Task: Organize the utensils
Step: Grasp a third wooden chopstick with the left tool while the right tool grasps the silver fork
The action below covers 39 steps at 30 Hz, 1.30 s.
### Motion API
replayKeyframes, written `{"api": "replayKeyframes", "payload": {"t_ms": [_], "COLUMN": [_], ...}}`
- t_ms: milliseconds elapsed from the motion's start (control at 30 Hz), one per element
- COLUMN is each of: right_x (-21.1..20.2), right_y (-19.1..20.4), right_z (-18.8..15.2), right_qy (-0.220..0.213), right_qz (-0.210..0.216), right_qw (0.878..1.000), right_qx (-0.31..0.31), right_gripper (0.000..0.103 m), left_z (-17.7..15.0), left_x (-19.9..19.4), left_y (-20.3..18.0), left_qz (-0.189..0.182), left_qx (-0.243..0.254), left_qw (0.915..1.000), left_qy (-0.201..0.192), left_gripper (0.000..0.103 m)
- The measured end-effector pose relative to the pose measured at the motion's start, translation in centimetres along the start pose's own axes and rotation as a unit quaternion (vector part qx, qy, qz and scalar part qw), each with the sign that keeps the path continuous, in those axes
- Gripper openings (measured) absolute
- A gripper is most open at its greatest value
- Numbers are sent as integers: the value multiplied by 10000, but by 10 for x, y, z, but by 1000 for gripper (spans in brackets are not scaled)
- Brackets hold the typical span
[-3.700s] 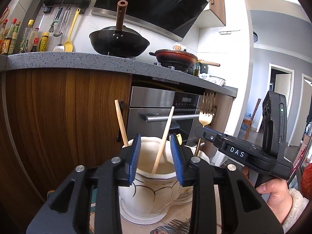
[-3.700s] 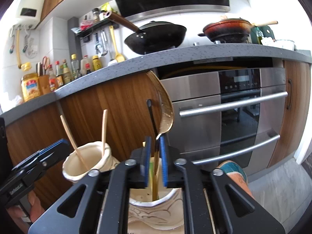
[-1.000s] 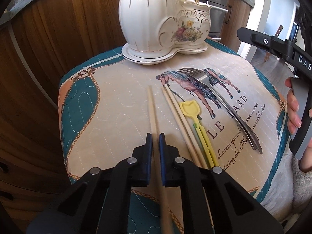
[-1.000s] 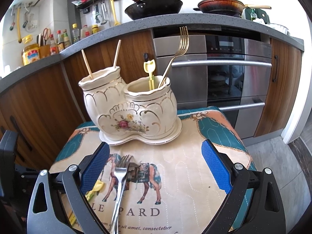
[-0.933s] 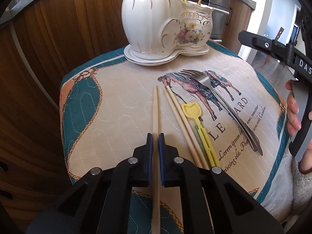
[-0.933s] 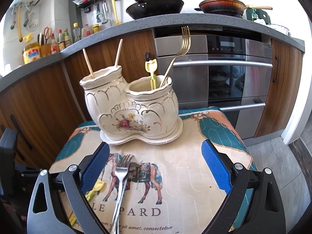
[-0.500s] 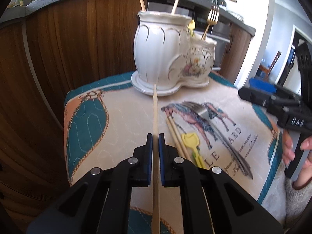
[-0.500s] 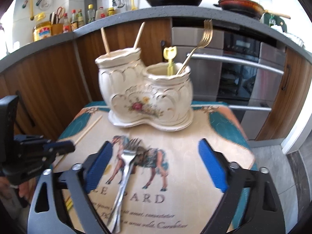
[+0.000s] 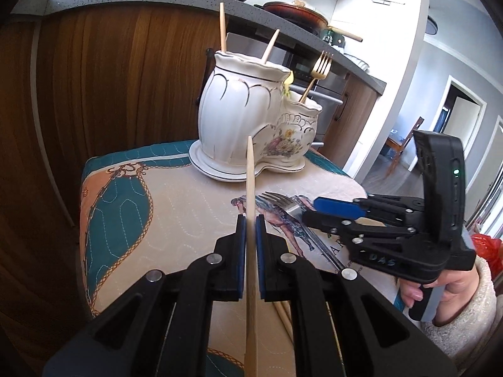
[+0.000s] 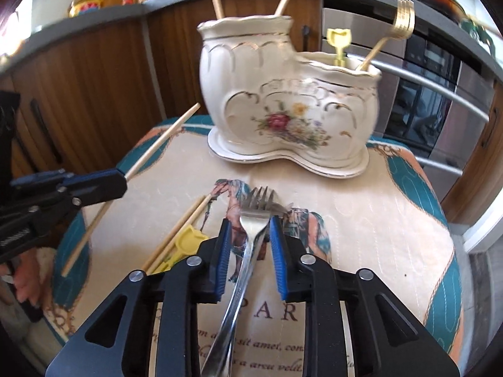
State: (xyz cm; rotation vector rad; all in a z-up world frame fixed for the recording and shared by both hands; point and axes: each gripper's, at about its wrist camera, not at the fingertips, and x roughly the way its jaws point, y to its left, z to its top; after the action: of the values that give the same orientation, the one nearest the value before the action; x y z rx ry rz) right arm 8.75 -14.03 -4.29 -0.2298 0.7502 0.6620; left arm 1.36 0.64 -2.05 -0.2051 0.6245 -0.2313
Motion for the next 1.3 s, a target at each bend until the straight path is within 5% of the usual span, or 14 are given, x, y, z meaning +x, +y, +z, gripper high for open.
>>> {"api": "replayKeyframes", "payload": {"t_ms": [733, 867, 1300], "right_x": [26, 19, 1], "right_y": [26, 21, -30], "right_z": [8, 8, 7], "right_qy": [251, 137, 27], "right_qz": [-982, -820, -432], "right_qw": [9928, 9952, 9985], "right_qx": [-645, -517, 325], "right_gripper": [22, 6, 1], "left_z": [-4, -5, -6], "left_x": [1, 0, 0], "left_y": [1, 1, 3], "left_qz": [-288, -302, -332], "left_qx": [9, -4, -45], "left_qw": [9995, 9995, 9994], "left_qy": [85, 84, 115], "left_gripper": [6, 6, 6]}}
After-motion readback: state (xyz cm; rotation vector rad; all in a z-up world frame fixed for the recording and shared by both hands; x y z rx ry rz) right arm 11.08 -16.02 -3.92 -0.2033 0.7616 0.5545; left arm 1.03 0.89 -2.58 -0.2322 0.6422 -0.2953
